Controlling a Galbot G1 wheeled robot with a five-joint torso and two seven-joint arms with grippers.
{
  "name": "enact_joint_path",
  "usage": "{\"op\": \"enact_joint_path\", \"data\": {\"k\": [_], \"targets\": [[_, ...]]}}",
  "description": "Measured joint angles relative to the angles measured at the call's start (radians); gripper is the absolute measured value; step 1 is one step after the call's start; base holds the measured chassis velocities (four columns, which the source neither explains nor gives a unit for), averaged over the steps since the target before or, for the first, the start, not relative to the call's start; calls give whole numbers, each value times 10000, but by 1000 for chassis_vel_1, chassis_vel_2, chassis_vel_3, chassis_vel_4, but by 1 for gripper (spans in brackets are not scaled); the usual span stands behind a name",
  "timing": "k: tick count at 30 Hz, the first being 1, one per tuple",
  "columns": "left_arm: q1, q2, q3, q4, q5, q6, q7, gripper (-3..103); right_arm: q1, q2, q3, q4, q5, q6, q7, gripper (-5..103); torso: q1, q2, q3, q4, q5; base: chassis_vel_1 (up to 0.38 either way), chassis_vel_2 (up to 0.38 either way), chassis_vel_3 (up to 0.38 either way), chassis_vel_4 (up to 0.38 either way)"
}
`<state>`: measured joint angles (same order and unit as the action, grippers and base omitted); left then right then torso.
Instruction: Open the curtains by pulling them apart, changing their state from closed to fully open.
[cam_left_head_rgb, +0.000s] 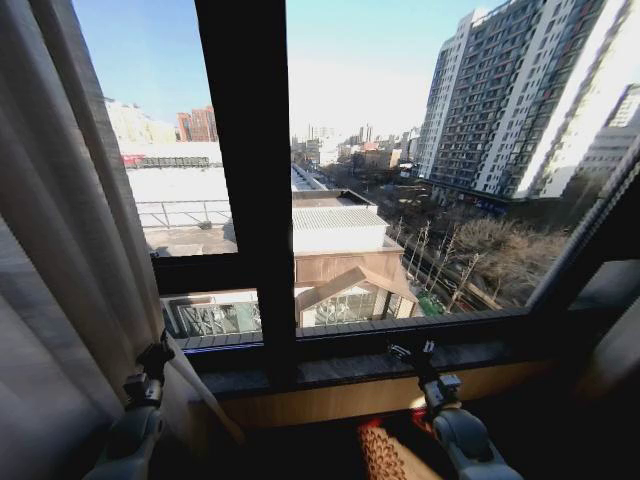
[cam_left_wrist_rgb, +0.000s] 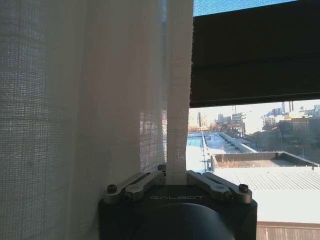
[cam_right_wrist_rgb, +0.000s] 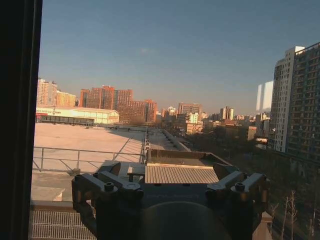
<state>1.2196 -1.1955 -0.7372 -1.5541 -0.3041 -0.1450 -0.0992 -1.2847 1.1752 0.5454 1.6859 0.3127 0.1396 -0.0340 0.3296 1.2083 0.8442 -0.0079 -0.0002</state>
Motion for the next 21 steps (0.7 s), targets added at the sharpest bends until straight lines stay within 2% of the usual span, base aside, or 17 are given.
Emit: {"op": "enact_joint_path", "data": {"k": [21], "targets": [[213,-104,-183,12,27,-149,4,0,1,0,0,0,0,0,0,100,1,1,1,-2,5,347,350,-355,-350]]}}
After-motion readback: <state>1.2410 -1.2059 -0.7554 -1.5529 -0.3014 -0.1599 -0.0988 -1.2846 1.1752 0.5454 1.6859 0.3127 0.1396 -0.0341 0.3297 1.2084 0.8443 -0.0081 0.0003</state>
